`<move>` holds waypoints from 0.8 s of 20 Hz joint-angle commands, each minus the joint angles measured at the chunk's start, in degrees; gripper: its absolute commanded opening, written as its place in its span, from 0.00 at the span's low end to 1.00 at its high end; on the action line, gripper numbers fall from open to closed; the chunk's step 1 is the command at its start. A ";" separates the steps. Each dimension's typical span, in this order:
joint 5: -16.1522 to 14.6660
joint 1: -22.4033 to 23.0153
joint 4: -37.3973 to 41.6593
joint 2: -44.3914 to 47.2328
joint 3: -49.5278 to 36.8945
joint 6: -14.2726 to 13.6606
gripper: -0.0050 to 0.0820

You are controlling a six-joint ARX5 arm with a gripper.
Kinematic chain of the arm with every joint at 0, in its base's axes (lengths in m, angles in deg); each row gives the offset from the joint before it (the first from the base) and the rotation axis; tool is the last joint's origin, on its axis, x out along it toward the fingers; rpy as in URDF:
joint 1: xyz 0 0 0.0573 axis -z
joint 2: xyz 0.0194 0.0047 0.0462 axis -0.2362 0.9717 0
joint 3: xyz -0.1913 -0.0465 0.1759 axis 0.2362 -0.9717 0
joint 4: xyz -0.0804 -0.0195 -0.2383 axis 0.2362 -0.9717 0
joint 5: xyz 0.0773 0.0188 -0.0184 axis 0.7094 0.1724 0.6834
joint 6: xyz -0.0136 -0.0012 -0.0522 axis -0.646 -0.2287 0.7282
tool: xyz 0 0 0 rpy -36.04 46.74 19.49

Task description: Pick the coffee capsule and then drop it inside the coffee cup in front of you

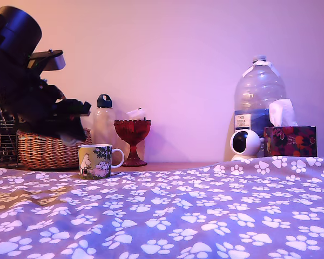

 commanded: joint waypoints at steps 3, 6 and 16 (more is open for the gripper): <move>-1.75 -1.66 -5.03 -0.09 6.49 -0.26 0.29; -3.56 -2.99 -9.42 0.00 10.97 -0.26 0.29; -7.13 -5.53 -18.45 1.05 22.23 -0.22 0.29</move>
